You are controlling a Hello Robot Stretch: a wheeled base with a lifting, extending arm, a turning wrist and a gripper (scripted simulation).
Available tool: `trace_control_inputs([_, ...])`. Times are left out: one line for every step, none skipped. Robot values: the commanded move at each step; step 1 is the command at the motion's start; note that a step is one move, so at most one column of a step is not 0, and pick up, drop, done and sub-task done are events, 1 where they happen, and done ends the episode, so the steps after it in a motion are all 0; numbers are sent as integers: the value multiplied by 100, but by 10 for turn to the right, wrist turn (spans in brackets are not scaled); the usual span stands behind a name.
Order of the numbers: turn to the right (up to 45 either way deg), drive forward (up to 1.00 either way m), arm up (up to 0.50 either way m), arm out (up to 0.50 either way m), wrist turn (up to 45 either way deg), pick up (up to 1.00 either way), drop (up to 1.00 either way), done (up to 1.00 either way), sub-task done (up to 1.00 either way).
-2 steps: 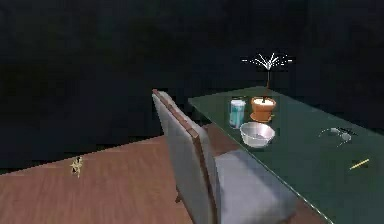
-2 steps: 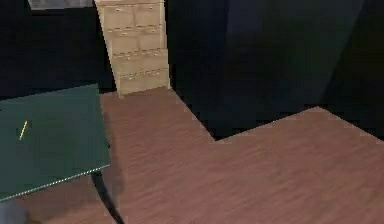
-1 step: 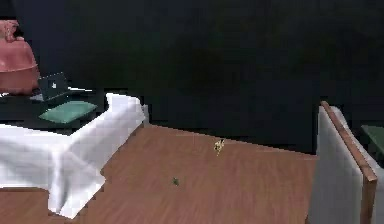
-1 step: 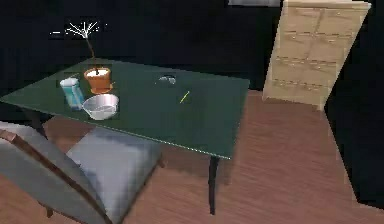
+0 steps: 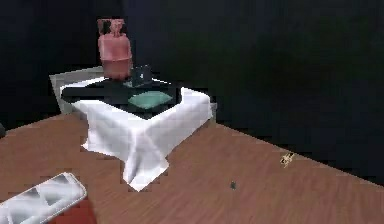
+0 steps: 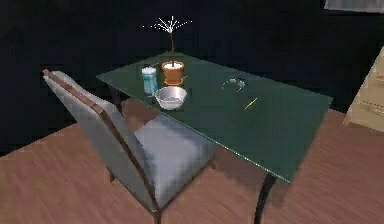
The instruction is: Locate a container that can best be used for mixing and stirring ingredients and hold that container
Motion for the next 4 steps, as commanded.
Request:
trace_control_inputs([450,0,0,0,0,0,0,0,0])
trace_control_inputs([450,0,0,0,0,0,0,0,0])
trace_control_inputs([450,0,0,0,0,0,0,0,0])
trace_control_inputs([90,0,0,0,0,0,0,0,0])
